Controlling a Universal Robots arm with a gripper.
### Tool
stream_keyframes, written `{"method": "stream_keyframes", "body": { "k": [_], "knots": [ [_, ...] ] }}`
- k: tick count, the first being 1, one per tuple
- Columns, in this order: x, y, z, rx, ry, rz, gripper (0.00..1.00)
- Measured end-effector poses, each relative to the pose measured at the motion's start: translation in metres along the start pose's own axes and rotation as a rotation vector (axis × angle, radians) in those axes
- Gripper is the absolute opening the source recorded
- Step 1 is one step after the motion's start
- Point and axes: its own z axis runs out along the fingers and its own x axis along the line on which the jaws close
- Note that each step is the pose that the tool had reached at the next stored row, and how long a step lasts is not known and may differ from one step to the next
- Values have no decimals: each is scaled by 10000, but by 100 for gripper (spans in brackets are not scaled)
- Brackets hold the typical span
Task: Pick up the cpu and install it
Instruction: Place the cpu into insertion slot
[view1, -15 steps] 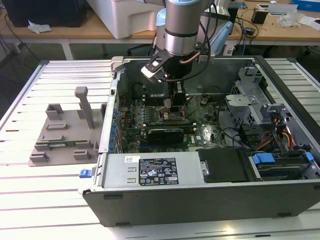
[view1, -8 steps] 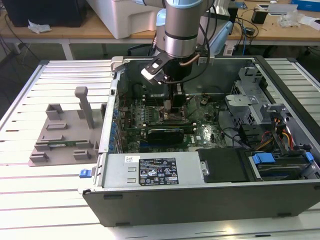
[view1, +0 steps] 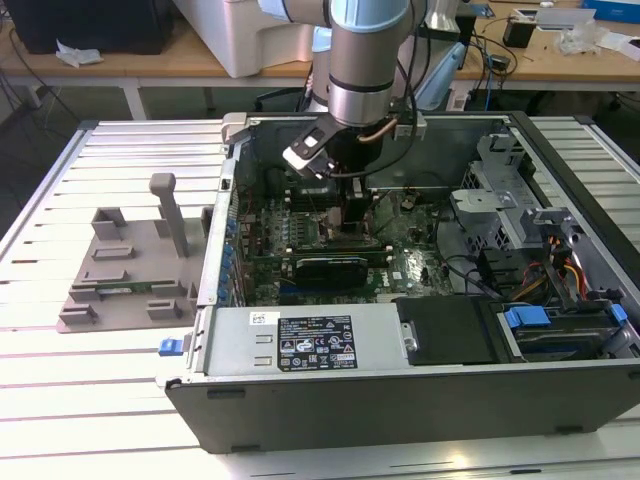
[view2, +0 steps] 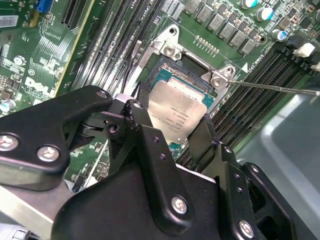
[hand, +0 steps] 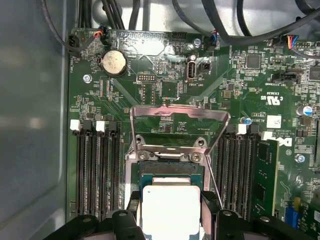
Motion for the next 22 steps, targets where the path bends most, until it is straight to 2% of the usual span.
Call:
{"method": "stream_keyframes", "body": {
  "k": [5, 13, 17, 18, 19, 20, 21, 22],
  "knots": [
    [4, 3, 107, 4, -2, 103, 55],
    [5, 16, 170, 6, -3, 118, 55],
    [5, 17, 173, 3, -2, 118, 55],
    [5, 17, 174, 2, 0, 118, 56],
    [5, 17, 174, 3, 0, 118, 62],
    [5, 17, 174, 3, -1, 117, 62],
    [5, 17, 174, 3, -1, 118, 68],
    [5, 17, 174, 4, -2, 118, 68]
  ]
}}
